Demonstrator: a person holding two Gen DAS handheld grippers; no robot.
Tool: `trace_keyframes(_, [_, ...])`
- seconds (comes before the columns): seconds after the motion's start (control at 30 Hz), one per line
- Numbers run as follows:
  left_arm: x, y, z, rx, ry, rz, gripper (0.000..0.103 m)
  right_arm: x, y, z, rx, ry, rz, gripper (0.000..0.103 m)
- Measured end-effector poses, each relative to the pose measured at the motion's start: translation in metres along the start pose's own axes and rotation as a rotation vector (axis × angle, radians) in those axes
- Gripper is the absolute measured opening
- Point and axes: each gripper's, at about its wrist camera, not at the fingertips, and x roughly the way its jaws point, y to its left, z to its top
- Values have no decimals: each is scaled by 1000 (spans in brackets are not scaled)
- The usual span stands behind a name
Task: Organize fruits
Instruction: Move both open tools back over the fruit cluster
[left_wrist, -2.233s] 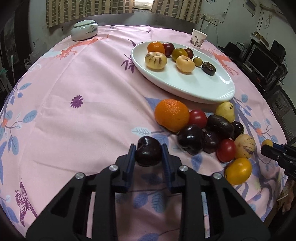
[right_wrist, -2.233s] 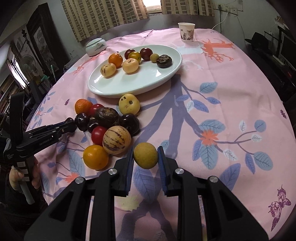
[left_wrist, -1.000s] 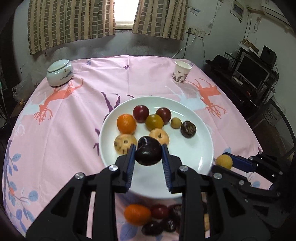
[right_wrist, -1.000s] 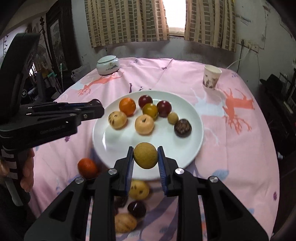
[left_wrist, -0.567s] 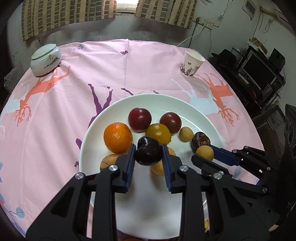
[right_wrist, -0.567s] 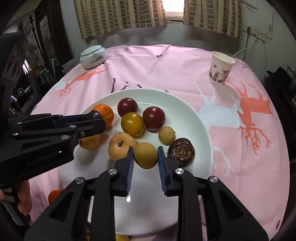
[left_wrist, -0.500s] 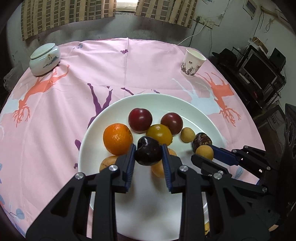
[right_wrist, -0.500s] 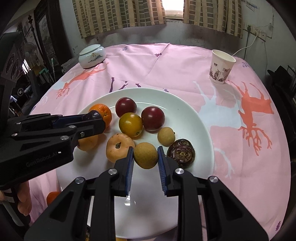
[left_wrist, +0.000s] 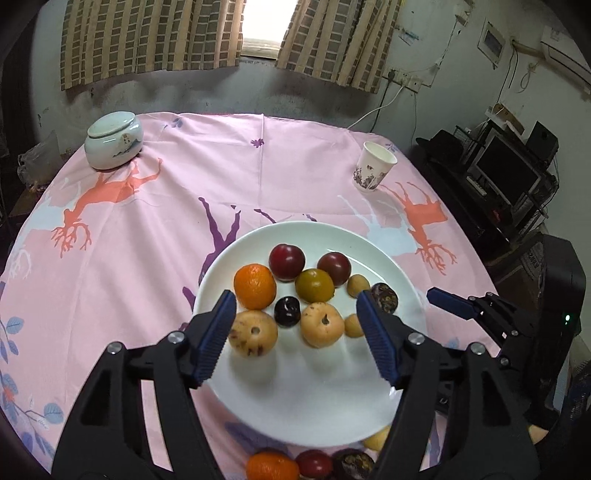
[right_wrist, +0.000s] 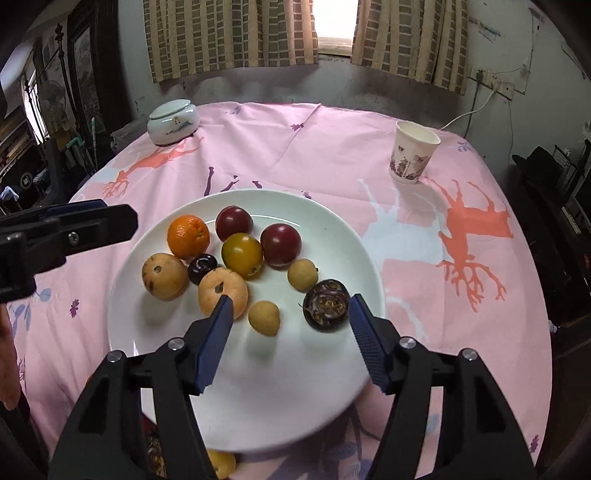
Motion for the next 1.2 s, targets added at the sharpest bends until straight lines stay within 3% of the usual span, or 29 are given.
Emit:
trace_keyframes(0.13, [-35,0,-37,35,-30,21,81,-34,2,-31,33,47,68,69])
trace_keyframes(0.27, [-57,5,-86,42,-56,77,82,-70,18,-73,53,26,100,91])
trace_keyframes(0.33, [-64,8,-109,28,-54,97,82,-83,27,-95,61,-2,90,95])
trace_keyframes(0.43, [-69,11,-138,23,-33,112,82,-92,34,-121,88,-8,41,95])
trace_keyframes(0.67, [-78,6,-182,66,18,110,82,-98,32,-154,169,34,59,95])
trace_keyframes(1.0, [-90,7,-197,60,10,107,82,-89,58,-165,136,82,111,95])
trace_keyframes(1.13, [-91,13,-200,50,12,107,82,-85,57,-163,163,57,122,95])
trace_keyframes(1.2, [-91,15,-201,45,14,104,82,-86,54,-160,189,34,151,81])
